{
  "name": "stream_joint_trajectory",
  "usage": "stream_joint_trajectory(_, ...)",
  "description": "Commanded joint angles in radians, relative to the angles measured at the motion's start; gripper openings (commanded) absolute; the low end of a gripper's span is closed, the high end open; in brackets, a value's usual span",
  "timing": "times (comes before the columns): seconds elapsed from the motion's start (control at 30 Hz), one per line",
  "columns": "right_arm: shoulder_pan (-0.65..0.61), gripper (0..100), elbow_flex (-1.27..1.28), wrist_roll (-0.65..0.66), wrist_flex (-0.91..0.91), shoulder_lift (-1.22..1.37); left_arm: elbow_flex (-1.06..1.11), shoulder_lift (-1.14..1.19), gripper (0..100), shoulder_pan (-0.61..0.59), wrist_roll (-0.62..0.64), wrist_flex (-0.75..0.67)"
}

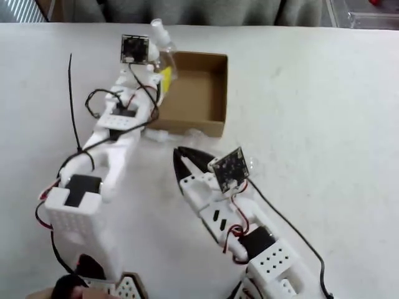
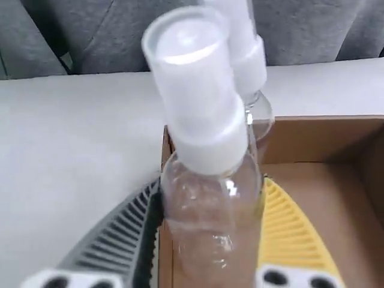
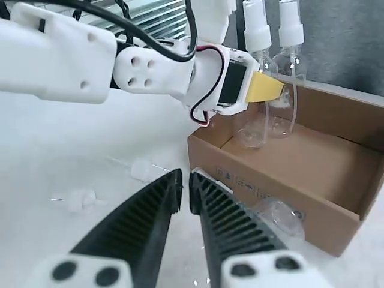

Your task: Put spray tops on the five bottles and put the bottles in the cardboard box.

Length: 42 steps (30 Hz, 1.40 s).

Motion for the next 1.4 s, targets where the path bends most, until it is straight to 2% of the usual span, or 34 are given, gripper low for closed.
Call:
stream_joint_trajectory(0.0, 0.007, 1.5, -0.017, 0.012, -0.005, -0.018, -0.034, -0.021, 19, -0.03, 0.011, 0.0)
stream_joint_trajectory(0.3, 0.008, 1.5, -0.017, 0.012, -0.005, -0.018, -0.035, -0.021, 28, -0.028, 0.012, 0.046)
stream_joint_trajectory(0.67, 0.008, 1.5, -0.017, 0.012, -0.005, -0.018, -0.035, -0.022, 34, -0.031, 0.014, 0.052)
stream_joint_trajectory(0.77, 0.008, 1.5, -0.017, 0.012, -0.005, -0.018, -0.044, -0.022, 36, -0.031, 0.014, 0.091)
stream_joint_trajectory(1.0, 0.008, 1.5, -0.017, 0.014, -0.005, -0.018, -0.032, -0.061, 37, -0.033, 0.014, 0.1)
stream_joint_trajectory(1.37, 0.008, 1.5, -0.017, 0.014, -0.005, -0.018, 0.114, -0.242, 37, -0.033, 0.057, 0.118)
